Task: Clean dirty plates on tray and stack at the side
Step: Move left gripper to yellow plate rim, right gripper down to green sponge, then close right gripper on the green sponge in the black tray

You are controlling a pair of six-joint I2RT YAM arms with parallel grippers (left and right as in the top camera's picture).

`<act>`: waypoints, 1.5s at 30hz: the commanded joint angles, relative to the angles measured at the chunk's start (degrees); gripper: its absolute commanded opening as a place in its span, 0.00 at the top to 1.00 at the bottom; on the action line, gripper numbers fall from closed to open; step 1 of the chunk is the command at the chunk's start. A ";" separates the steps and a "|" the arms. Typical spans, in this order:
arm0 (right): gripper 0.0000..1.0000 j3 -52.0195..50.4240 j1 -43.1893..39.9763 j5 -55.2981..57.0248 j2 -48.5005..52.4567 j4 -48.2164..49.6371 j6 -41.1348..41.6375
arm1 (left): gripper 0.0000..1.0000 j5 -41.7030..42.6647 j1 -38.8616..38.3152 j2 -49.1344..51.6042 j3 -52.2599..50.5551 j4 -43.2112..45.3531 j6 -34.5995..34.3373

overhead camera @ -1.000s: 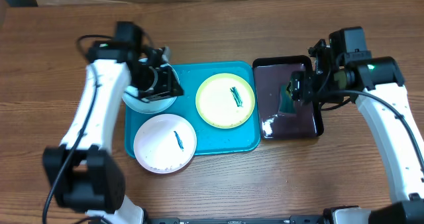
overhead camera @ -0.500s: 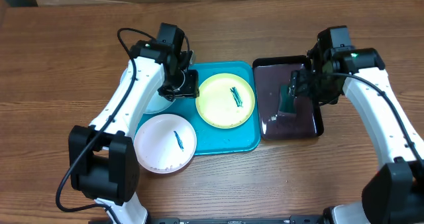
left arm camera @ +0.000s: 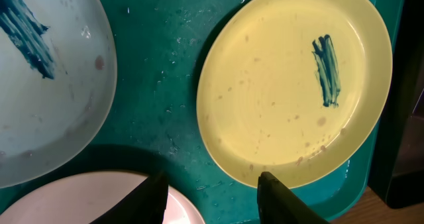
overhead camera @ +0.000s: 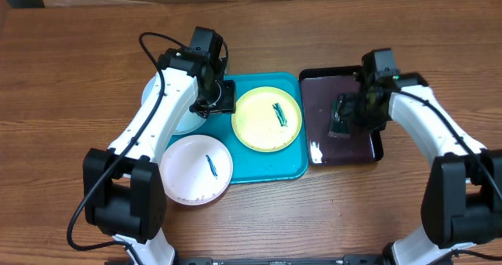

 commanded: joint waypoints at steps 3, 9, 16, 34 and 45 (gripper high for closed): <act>0.33 -5.38 2.51 0.37 0.68 6.08 0.61 | 0.51 -0.68 -0.31 0.57 -0.52 0.20 -1.18; 0.34 -9.33 3.89 1.73 0.70 10.86 0.63 | 0.51 -0.68 -0.39 0.57 -0.52 0.11 -1.18; 0.92 -9.73 3.87 2.89 0.55 9.51 1.64 | 0.48 -0.70 -0.57 0.57 -0.52 0.04 -1.16; 0.30 -4.50 3.87 5.92 0.39 5.75 -0.28 | 0.44 -0.70 -0.57 0.57 -0.63 -0.39 -1.18; 0.96 -8.98 3.87 5.22 0.39 10.73 0.35 | 0.43 -0.70 -0.57 0.57 -0.63 -0.48 -1.16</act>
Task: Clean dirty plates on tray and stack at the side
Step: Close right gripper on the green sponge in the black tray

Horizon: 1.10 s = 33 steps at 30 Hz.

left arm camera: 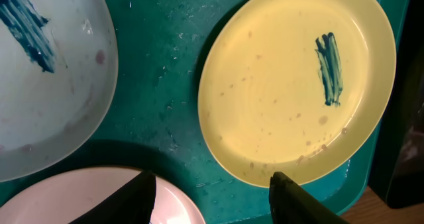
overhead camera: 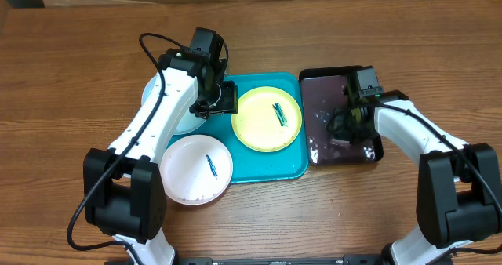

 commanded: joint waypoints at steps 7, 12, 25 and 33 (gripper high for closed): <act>0.25 2.34 -0.02 0.42 -0.33 1.09 0.17 | 0.44 -0.52 -0.44 0.57 -0.55 0.00 -0.35; 0.26 2.38 -0.04 1.14 -0.33 2.67 0.22 | 0.44 -0.33 -0.46 0.57 -0.63 -0.02 -0.39; 0.41 1.81 0.00 2.95 -0.31 4.74 0.22 | 0.44 -0.37 -0.55 0.57 -0.85 0.00 -0.37; 0.37 1.90 -0.37 2.95 -0.31 9.31 0.24 | 0.43 -0.39 -0.55 0.57 -0.85 0.02 -0.37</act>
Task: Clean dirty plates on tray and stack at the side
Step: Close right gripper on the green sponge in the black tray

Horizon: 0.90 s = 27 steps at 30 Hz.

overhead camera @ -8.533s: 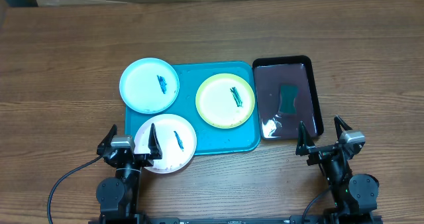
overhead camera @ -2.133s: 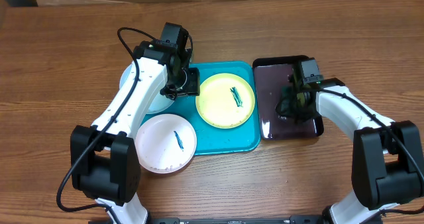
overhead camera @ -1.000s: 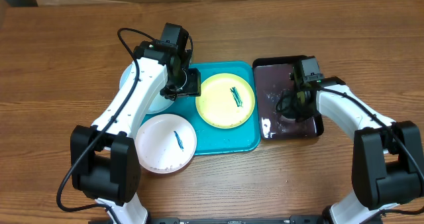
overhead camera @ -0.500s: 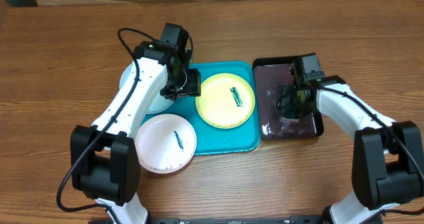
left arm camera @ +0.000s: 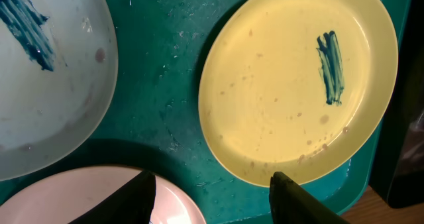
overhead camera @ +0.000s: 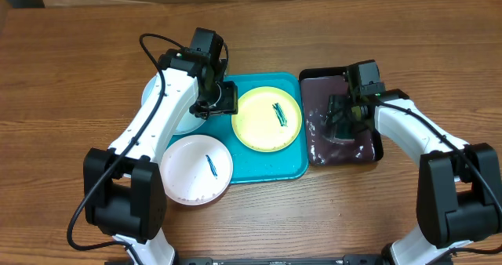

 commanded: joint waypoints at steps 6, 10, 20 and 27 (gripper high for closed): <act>0.75 -0.09 -0.26 0.52 -0.31 0.61 0.24 | 0.43 -0.39 -0.57 0.57 -0.68 0.20 -0.37; 0.91 0.81 -0.44 0.35 -0.39 1.22 0.26 | 0.43 -0.39 -0.57 0.57 -0.68 0.39 -0.37; 0.23 12.37 -0.85 -0.11 -1.25 -13.40 0.20 | 0.46 -0.55 -0.61 0.61 -1.36 0.48 -0.68; 0.20 12.35 -0.85 -0.11 -1.11 -20.85 0.20 | 0.56 -0.55 -1.27 0.66 -6.51 8.02 -2.23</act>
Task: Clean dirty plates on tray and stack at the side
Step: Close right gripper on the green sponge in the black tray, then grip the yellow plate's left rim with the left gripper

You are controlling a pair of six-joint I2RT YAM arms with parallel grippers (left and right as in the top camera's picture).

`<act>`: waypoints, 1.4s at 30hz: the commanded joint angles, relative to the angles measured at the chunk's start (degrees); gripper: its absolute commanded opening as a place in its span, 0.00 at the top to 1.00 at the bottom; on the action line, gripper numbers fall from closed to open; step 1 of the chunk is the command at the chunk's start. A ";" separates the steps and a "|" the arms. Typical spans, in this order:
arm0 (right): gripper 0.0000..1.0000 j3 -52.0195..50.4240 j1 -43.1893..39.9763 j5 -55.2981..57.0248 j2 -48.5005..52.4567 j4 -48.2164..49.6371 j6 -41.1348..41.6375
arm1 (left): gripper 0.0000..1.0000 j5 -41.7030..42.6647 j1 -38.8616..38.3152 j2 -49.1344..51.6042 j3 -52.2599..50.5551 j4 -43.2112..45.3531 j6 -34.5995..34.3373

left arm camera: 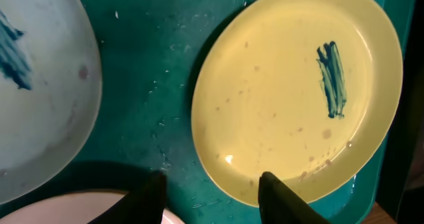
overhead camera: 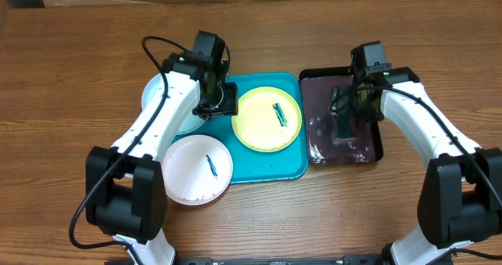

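Observation:
On the teal tray [overhead camera: 263, 167] lies a yellow plate [overhead camera: 267, 119] with a blue-green smear. A white-pink plate [overhead camera: 196, 169] with a blue streak overlaps the tray's front left corner. A pale plate [overhead camera: 157, 104] lies at the left under my left arm. My left gripper [overhead camera: 216, 100] hovers open between the plates. In the left wrist view it [left arm camera: 212, 194] stands over the tray [left arm camera: 146, 65], beside the yellow plate [left arm camera: 298, 91]. My right gripper [overhead camera: 349, 108] is over the black basin [overhead camera: 376, 151], shut on a dark sponge [overhead camera: 343, 125].
The black basin of dark water stands right against the teal tray's right edge. Bare wooden table [overhead camera: 78, 61] lies to the left, behind and in front. In the left wrist view the pale plate [left arm camera: 40, 85] and the pink plate's rim [left arm camera: 66, 211] flank the fingers.
My right gripper has moved from the basin's left centre toward its middle, and the sponge now hangs upright under it. My left gripper has shifted slightly and its fingers stand a little closer together.
My right gripper was on the sponge at the basin's middle right, then at its front left, then left centre, and now holds it over the middle. My left gripper stayed open over the teal tray between the plates throughout. The plates have not moved.

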 commanded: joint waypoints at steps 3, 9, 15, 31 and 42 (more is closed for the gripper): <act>0.20 0.66 -0.15 -0.07 -0.90 -2.05 0.17 | 0.71 -0.50 -0.50 0.66 -5.57 6.45 -4.24; 0.21 0.61 -0.13 -0.11 -0.90 -2.58 0.20 | 0.73 -2.56 -0.50 0.66 -7.54 7.96 -4.39; 0.21 0.61 -0.13 -0.96 -0.90 -2.73 0.20 | 0.74 -3.34 -0.52 0.66 -10.78 12.09 -5.29; 0.21 0.61 -0.15 -0.94 -0.90 -2.99 0.20 | 0.72 -3.34 -1.46 0.68 -14.62 17.75 -7.61; 0.21 0.61 -0.15 -0.94 -0.90 -2.99 0.17 | 0.76 -3.34 -1.60 1.22 -14.67 18.16 -7.61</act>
